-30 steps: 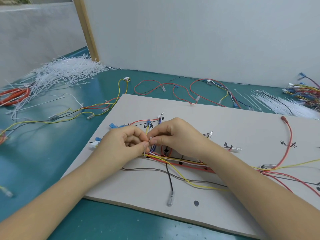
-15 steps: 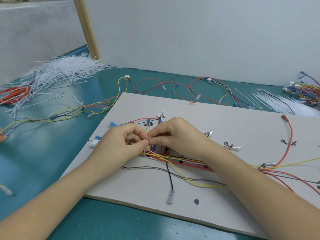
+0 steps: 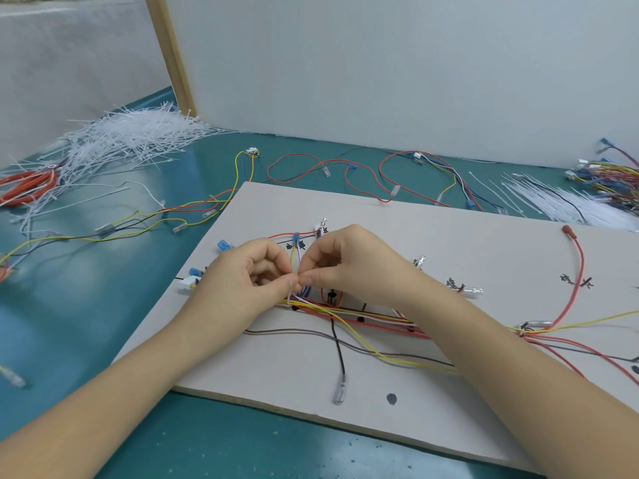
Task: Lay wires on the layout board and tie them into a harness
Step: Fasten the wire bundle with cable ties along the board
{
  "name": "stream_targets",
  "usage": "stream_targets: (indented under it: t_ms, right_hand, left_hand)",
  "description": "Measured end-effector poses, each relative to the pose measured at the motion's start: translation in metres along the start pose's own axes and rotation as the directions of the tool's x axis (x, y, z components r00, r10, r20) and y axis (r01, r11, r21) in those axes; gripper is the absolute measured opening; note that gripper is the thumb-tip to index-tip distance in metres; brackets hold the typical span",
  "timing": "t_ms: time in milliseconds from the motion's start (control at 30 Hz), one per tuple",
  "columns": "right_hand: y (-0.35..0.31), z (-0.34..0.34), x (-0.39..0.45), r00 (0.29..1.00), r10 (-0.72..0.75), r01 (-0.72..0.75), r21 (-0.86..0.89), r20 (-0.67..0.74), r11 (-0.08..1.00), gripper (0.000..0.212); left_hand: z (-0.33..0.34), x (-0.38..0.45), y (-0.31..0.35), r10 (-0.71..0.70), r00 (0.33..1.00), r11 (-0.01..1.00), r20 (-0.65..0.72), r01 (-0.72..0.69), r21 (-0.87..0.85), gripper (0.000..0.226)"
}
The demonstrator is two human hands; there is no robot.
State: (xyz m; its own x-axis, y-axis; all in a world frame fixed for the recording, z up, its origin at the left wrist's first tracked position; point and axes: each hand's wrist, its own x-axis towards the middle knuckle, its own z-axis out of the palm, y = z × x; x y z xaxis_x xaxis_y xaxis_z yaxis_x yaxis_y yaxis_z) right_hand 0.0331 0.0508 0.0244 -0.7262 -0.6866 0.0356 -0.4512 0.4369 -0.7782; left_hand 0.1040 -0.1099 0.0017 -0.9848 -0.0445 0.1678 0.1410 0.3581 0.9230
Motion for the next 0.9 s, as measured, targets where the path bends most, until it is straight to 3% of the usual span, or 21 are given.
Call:
stream_targets:
  t_ms: [133,267,367,500,733,900]
  right_hand:
    - [0.001,0.0,-0.001,0.999,0.026,-0.031,0.213,0.026,0.977,0.021]
    - [0.001,-0.001,0.0,0.997,0.044,-0.058,0.258,0.06,0.964,0.023]
    - [-0.002,0.001,-0.001,1.0,-0.006,0.006,0.087,0.009,0.996,0.018]
    - [-0.007,0.005,-0.003,0.963,-0.259,0.238,-0.221,-0.074,0.946,0.006]
    - [-0.007,0.011,-0.004,0.959,-0.279,0.247,-0.328,-0.053,0.912,0.007]
    - [-0.007,0.011,-0.003,0.97,-0.229,0.199,-0.273,-0.084,0.941,0.011]
  left_hand:
    - [0.0,-0.002,0.002,0.002,1.0,0.999,0.012,-0.003,0.037,0.018]
    - [0.002,-0.002,0.003,-0.008,1.0,1.0,-0.013,0.008,0.02,0.013]
    - [0.001,0.0,0.001,-0.016,1.0,0.999,-0.026,0.017,0.04,0.024]
    - [-0.002,0.002,0.002,-0.046,0.999,0.999,-0.024,0.045,-0.022,0.02]
    - [-0.005,0.004,0.006,-0.047,0.998,0.993,0.042,0.042,0.11,0.024]
    - [-0.005,0.002,0.007,-0.003,0.998,0.962,0.065,-0.015,0.272,0.019]
